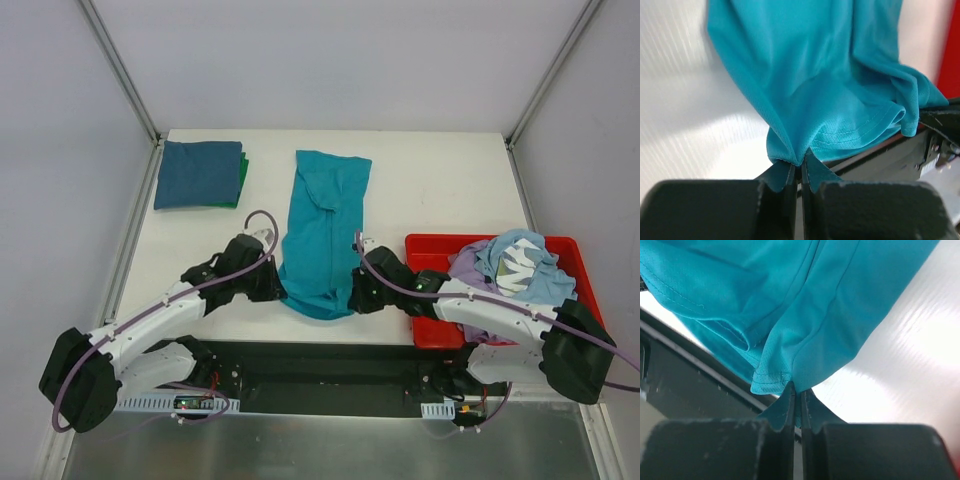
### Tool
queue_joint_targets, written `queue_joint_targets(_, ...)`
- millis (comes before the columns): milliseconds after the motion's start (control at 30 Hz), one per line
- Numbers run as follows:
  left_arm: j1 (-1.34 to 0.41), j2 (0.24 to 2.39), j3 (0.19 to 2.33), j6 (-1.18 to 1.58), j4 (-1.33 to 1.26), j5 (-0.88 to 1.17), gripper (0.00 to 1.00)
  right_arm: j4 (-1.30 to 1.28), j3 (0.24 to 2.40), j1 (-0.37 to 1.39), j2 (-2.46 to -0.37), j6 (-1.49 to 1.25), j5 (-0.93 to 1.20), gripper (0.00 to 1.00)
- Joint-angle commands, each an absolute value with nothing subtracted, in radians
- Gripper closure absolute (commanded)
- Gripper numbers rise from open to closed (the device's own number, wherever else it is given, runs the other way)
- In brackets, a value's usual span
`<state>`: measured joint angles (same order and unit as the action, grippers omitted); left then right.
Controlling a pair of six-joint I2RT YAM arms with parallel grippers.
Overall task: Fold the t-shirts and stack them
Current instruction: Fold the folded rectangular tshirt in 1/3 of the way
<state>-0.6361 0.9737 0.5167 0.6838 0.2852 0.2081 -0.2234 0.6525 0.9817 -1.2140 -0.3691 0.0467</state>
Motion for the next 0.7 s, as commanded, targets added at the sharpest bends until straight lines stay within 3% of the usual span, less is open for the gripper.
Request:
queue_joint_targets(0,-0.643,1.06,0.693,0.611,0.259,0.052,1.0,-0.273,0.774,0.939,-1.186,-0.264,-0.139,1.0)
queue_joint_targets(267,-0.592,1.319,0.931,0.555,0.261,-0.092,1.0,-0.239,0.916,0.789,-1.299,-0.155,-0.146,1.0)
queue_joint_targets(667,-0.471,1.6,1.227,0.459,0.261,-0.031,1.0,-0.169,1.115,0.608,-1.517,-0.101,-0.043,1.0)
